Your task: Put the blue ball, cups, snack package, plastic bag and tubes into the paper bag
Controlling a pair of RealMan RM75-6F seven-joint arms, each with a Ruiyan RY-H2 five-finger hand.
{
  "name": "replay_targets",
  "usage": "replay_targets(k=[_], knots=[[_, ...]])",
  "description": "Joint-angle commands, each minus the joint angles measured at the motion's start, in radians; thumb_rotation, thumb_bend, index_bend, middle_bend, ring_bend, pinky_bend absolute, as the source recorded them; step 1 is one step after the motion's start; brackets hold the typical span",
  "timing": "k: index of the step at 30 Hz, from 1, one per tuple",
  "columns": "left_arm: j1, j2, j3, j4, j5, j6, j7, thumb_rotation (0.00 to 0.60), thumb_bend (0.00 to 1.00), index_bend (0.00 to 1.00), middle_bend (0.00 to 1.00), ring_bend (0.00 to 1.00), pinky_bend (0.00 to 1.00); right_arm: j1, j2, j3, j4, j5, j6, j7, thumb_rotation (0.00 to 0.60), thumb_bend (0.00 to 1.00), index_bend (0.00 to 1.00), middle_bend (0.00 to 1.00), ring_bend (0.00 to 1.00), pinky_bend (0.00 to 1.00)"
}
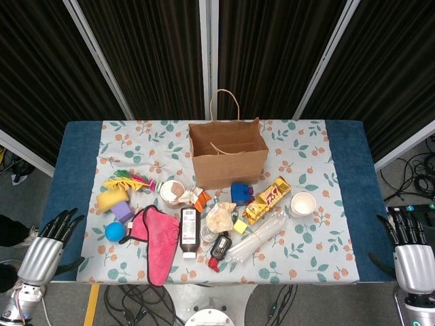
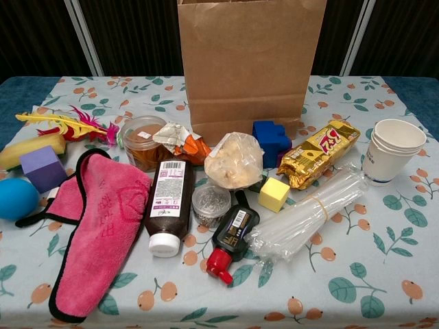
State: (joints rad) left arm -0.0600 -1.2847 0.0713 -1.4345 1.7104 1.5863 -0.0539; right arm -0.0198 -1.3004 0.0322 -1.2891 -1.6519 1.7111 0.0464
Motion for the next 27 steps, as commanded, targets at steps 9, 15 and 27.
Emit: replay_targets(k=[9,15,27], knots=[[0.004,0.020,0.011,-0.031,0.011,0.001,0.002,0.600,0.10,0.16,0.15,0.07,0.20,-0.008,0.123,-0.022,-0.211,-0.019,-0.009,-0.009,0.600,0.01,0.16,0.04,0.00,0.00],[-0.013,0.031,0.023,-0.073,0.021,-0.039,0.013,0.600,0.10,0.16,0.15,0.07,0.20,-0.011,0.201,-0.034,-0.371,-0.029,-0.021,-0.014,0.600,0.01,0.16,0.04,0.00,0.00],[-0.132,0.004,0.031,-0.235,-0.016,-0.298,0.130,0.600,0.10,0.16,0.15,0.07,0.20,0.002,0.259,-0.007,-0.510,-0.060,-0.013,-0.081,0.600,0.01,0.16,0.05,0.00,0.00]])
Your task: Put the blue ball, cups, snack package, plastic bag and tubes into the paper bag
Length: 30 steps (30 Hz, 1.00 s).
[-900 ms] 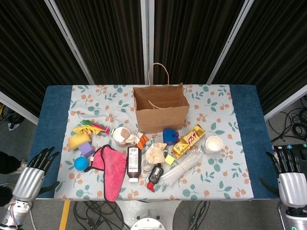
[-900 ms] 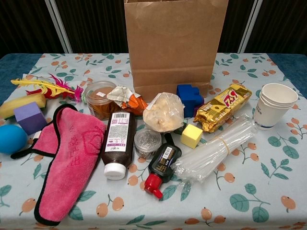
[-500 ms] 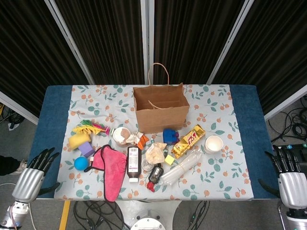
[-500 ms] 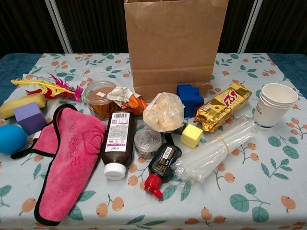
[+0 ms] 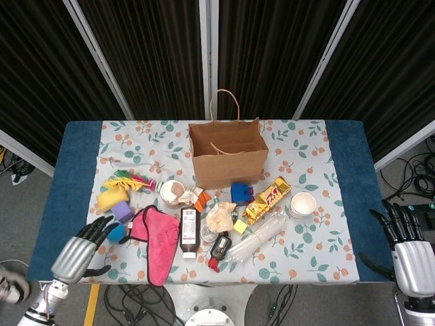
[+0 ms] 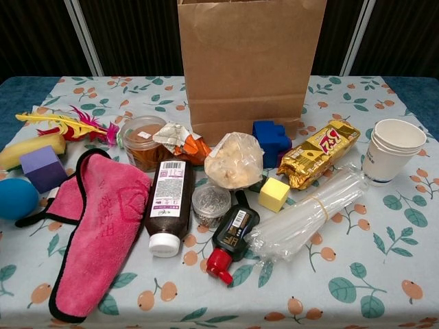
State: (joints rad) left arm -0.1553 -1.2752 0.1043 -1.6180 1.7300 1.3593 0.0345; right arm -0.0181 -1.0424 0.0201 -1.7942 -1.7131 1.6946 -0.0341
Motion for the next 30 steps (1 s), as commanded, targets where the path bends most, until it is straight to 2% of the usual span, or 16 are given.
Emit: replay_targets(k=[1,10,15,22,26,30], knots=[[-0.042,-0.005,-0.004,-0.059,-0.045,-0.085,0.055,0.600,0.10,0.16,0.15,0.07,0.20,0.001,0.002,0.006,-0.007,0.004,0.002,0.002,0.600,0.01,0.16,0.05,0.00,0.00],[-0.087,-0.046,-0.040,-0.003,-0.103,-0.149,0.112,0.600,0.10,0.16,0.16,0.07,0.20,0.003,-0.001,0.017,0.017,0.032,-0.010,0.025,0.600,0.01,0.16,0.05,0.00,0.00],[-0.090,-0.058,-0.059,0.045,-0.141,-0.146,0.123,0.600,0.10,0.17,0.20,0.09,0.20,0.005,-0.002,0.021,0.028,0.033,-0.011,0.036,0.600,0.01,0.16,0.05,0.00,0.00],[-0.077,-0.061,-0.070,0.084,-0.187,-0.128,0.117,0.600,0.10,0.26,0.24,0.11,0.23,0.013,-0.010,0.028,0.029,0.033,-0.021,0.030,0.600,0.01,0.16,0.05,0.00,0.00],[-0.070,-0.072,-0.063,0.101,-0.180,-0.112,0.108,0.600,0.11,0.32,0.28,0.15,0.27,0.018,-0.018,0.026,0.031,0.036,-0.035,0.023,0.600,0.01,0.16,0.05,0.00,0.00],[-0.066,-0.093,-0.053,0.118,-0.180,-0.112,0.083,0.600,0.12,0.34,0.29,0.17,0.29,0.019,-0.023,0.027,0.035,0.040,-0.040,0.015,0.600,0.01,0.16,0.05,0.00,0.00]])
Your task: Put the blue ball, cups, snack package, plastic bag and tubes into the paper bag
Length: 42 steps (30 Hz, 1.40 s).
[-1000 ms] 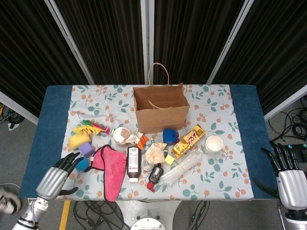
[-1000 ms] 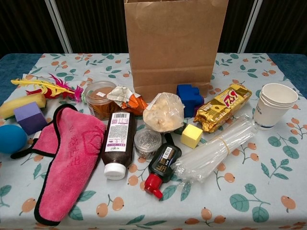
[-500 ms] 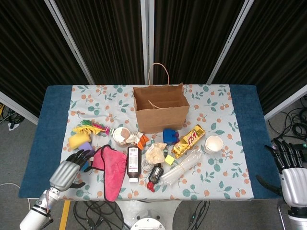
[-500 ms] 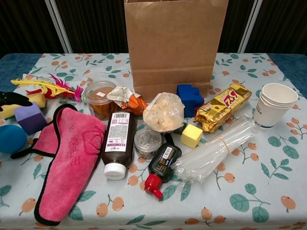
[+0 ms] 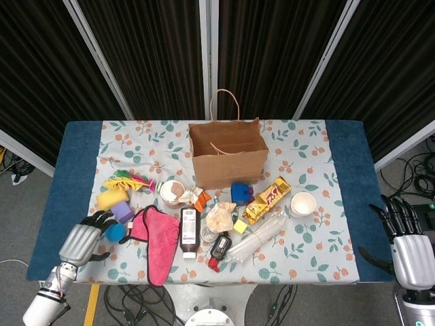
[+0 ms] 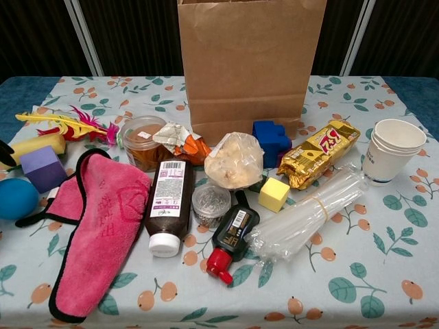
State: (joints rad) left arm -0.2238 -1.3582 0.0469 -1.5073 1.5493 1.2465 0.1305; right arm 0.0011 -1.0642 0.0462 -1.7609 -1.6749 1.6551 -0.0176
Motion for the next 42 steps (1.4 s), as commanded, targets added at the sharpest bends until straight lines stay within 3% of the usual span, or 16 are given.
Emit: replay_targets(k=[1,42], knots=[[0.002,-0.014,0.005,0.011,0.001,0.002,-0.018,0.600,0.12,0.34,0.29,0.17,0.29,0.000,-0.002,0.001,0.002,0.003,0.000,-0.002,0.600,0.01,0.16,0.05,0.00,0.00],[-0.019,-0.170,-0.014,0.241,-0.004,0.032,-0.111,0.600,0.16,0.42,0.41,0.33,0.41,0.013,-0.008,0.017,0.021,0.067,-0.046,-0.012,0.600,0.02,0.16,0.05,0.00,0.00]])
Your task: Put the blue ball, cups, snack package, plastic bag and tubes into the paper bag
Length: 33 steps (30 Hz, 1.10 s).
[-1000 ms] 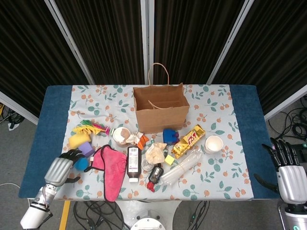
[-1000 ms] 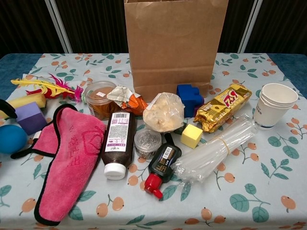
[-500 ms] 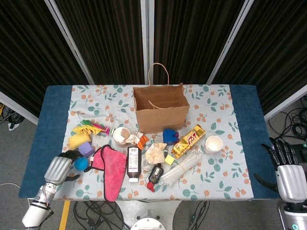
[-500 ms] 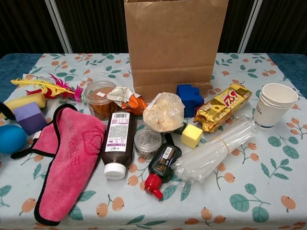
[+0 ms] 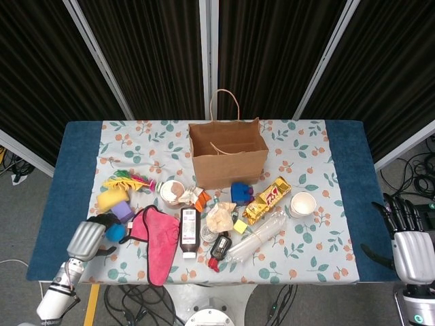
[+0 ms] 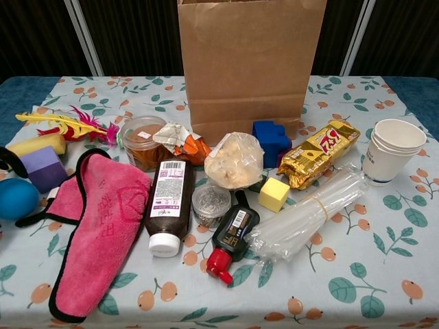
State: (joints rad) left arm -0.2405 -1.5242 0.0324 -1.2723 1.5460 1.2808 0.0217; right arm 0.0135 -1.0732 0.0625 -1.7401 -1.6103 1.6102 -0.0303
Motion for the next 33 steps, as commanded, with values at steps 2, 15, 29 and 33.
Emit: replay_targets(k=[2,15,29,33], knots=[[-0.004,-0.008,0.000,0.012,-0.001,-0.005,-0.003,0.600,0.17,0.43,0.41,0.33,0.41,0.001,0.000,0.002,0.001,0.005,-0.002,0.002,0.600,0.02,0.16,0.05,0.00,0.00],[-0.009,-0.032,-0.004,0.049,-0.001,0.005,-0.018,0.600,0.18,0.44,0.45,0.37,0.44,0.008,0.000,0.005,-0.003,0.016,-0.016,-0.007,0.600,0.02,0.16,0.05,0.00,0.00],[-0.023,-0.043,0.001,0.058,0.000,-0.015,-0.028,0.600,0.18,0.46,0.46,0.38,0.45,0.010,-0.005,0.005,0.005,0.027,-0.024,-0.011,0.600,0.02,0.16,0.05,0.00,0.00],[-0.028,-0.055,-0.002,0.071,-0.003,-0.019,-0.031,0.600,0.19,0.47,0.48,0.39,0.46,0.012,-0.004,0.007,0.005,0.032,-0.028,-0.010,0.600,0.02,0.16,0.05,0.00,0.00]])
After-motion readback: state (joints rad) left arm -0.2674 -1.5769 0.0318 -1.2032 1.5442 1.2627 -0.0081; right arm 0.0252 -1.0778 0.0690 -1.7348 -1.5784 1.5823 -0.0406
